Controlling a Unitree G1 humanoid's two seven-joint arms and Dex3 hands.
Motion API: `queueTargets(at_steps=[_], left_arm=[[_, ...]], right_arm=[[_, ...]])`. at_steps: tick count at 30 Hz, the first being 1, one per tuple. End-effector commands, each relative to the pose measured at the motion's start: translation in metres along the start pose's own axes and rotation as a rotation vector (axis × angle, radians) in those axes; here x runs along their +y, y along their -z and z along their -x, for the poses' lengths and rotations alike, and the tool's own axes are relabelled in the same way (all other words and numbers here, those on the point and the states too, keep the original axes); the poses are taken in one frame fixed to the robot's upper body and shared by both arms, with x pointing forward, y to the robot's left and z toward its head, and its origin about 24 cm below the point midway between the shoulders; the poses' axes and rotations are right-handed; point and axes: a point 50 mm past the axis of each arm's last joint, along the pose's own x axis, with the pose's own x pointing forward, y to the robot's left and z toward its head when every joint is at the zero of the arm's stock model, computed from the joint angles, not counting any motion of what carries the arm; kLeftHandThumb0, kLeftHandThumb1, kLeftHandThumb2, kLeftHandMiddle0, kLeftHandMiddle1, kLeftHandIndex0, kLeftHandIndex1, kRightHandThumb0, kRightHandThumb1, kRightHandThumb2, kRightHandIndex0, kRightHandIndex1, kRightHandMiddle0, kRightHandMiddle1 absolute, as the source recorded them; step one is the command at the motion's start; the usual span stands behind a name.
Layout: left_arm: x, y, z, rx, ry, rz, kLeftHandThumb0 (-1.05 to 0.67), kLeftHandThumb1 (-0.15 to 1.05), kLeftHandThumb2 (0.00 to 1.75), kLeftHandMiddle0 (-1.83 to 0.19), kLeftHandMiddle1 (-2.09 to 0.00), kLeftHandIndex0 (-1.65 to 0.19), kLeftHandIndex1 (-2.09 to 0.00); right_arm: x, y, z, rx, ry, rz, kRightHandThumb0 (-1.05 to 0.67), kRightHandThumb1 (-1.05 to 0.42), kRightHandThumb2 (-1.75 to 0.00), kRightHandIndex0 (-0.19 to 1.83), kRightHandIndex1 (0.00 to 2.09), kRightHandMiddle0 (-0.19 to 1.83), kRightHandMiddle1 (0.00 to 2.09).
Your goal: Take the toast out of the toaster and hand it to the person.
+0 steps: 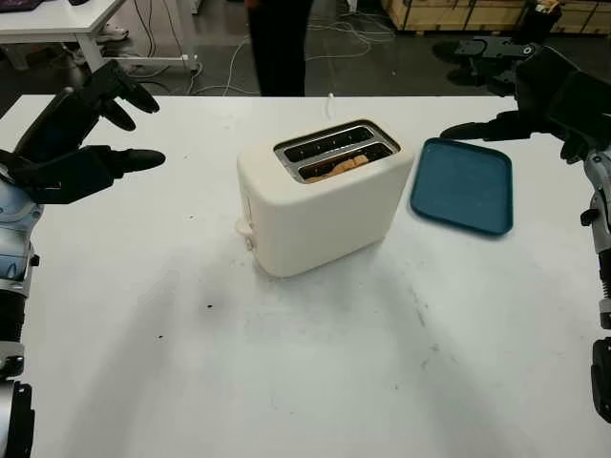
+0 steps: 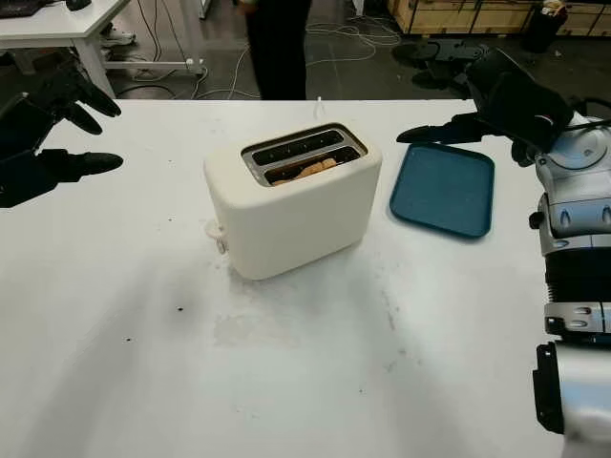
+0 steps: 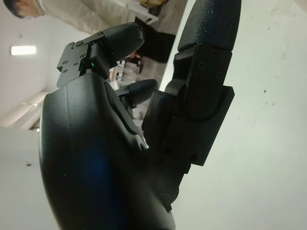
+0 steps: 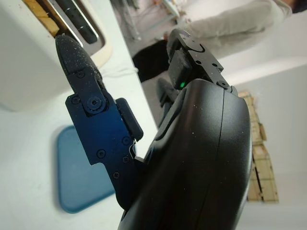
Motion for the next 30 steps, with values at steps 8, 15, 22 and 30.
queueTargets(at_steps=[8,15,22,30], left_arm=[[-0.0004,0.0029,0.0029,0.012,-0.01,-0.008,-1.05,0.92,0.24,0.0,-1.65,0.0,-1.51],[-0.0003,0.0024,0.0029,0.014,-0.01,-0.001,-1.05,0.92,0.23,0.0,-1.65,0.0,-1.5],[0.0003,0.0027,0.003,0.01,-0.008,0.008,-1.05,0.92,0.21,0.0,-1.64,0.0,-1.49],[0.0005,0.002,0.0025,0.008,-0.013,0.003,-1.05,0.92,0.23,0.0,-1.64,0.0,-1.5]], right_arm=[[-0.0005,-0.0042,-0.0004,-0.011,0.011,0.017,-0.63,-0.68,0.0,0.01,0.71,0.39,0.01],[-0.0008,-0.0052,-0.0008,-0.021,0.007,0.021,-0.6,-0.68,0.0,0.0,0.7,0.38,0.01],[-0.0005,-0.0065,-0.0012,-0.02,0.005,0.029,-0.6,-0.68,0.0,0.0,0.7,0.38,0.0],[-0.0024,-0.0069,-0.0014,-0.017,0.005,0.029,-0.62,-0.69,0.0,0.0,0.66,0.37,0.0]])
